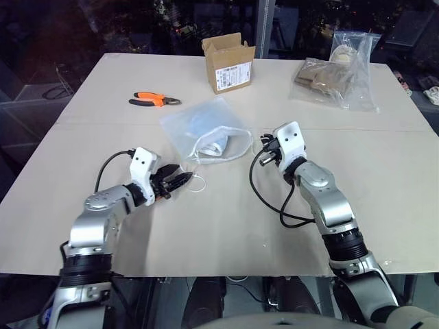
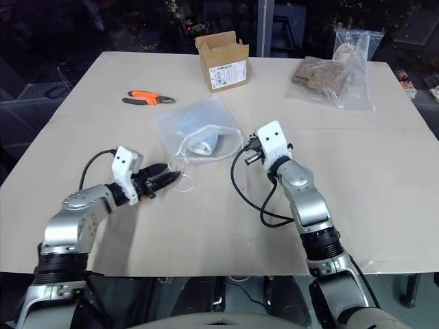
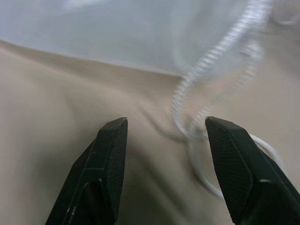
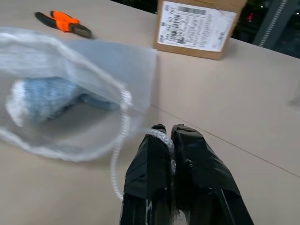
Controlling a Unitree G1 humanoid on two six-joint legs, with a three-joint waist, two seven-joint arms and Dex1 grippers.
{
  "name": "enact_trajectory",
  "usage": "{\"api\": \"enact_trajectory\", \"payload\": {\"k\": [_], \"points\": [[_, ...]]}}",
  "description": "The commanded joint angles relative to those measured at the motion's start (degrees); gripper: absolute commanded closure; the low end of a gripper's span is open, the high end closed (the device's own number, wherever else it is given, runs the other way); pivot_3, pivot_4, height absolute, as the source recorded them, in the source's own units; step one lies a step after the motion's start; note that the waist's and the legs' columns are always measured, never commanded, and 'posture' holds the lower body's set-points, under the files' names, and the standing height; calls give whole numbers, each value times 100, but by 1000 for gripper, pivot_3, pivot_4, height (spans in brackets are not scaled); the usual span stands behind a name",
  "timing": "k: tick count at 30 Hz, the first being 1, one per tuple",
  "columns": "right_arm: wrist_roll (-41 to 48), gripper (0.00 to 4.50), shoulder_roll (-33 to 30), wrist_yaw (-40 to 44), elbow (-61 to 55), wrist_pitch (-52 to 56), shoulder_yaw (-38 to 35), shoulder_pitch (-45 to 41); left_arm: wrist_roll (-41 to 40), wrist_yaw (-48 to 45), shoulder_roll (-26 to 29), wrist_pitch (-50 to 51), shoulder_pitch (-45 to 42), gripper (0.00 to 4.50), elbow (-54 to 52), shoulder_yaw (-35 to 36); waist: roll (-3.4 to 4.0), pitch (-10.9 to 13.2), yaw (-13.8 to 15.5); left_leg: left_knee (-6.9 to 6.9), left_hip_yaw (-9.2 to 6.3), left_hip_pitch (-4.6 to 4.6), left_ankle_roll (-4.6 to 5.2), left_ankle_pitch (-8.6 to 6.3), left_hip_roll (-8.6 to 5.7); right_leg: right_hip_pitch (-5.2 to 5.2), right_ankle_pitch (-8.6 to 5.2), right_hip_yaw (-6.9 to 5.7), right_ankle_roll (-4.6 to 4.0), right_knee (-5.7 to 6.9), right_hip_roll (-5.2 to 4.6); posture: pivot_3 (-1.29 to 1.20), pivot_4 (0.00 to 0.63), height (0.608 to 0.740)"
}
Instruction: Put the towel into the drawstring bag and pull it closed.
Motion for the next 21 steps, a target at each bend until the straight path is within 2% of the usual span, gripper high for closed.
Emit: {"api": "enact_trajectory", "payload": {"k": [1, 2, 6, 9, 11, 14, 18, 21], "points": [[74, 4500, -29, -24, -363, 40, -89, -45, 174, 292, -135, -382, -199, 2334, 144, -58, 0, 0, 2, -6, -1, 1, 0, 0, 0, -2, 0, 0, 0, 2, 1, 0, 150, 740], [78, 4500, -40, -27, -378, 53, -100, -41, 156, 341, -198, -399, -232, 2580, 172, -60, 0, 0, 5, -9, -2, 2, -1, 0, 0, -2, 0, -2, 0, 2, 2, 0, 150, 740], [71, 4500, -92, -85, -461, 66, -197, -51, 144, 781, -525, -606, -261, 4466, 108, 109, 0, 0, 7, -9, 1, -4, -1, -1, -1, -2, 0, -2, 1, -5, -1, 0, 150, 740], [110, 4500, -175, -151, -524, -61, -409, -238, 251, 1296, -565, -1278, -435, 4466, 90, 507, 0, 0, 10, -7, 5, -4, -1, -1, -2, -2, 0, 1, 1, -7, -3, 0, 150, 740], [240, 4500, -241, -186, -622, -151, -665, -514, 574, 1720, -338, -2045, -706, 4466, 262, 736, -1, 3, 14, -7, 0, -5, -1, -1, -2, -3, 0, -2, 1, -5, -2, 0, 150, 740], [634, 4500, -470, 26, -853, -167, -1057, -1159, 992, 2318, 184, -2836, -1565, 4466, 840, 966, -2, 10, 21, -3, -5, -5, -2, 2, -2, -4, 1, -5, 0, 0, 0, 0, 150, 740], [716, 4500, -983, 16, -865, -71, -1419, -2060, 1207, 2676, 660, -3139, -2807, 4466, 1747, 948, -3, 7, 42, -1, -3, -4, -3, 2, -6, 0, 2, -7, 1, -3, -2, 0, 150, 740], [605, 4500, -1374, -80, -727, -57, -1560, -2461, 1321, 2682, 815, -3221, -3364, 4466, 2328, 806, -2, 2, 57, -5, 8, -4, -4, 1, -12, 3, 0, -8, 4, -11, -12, 0, 150, 740]]}}
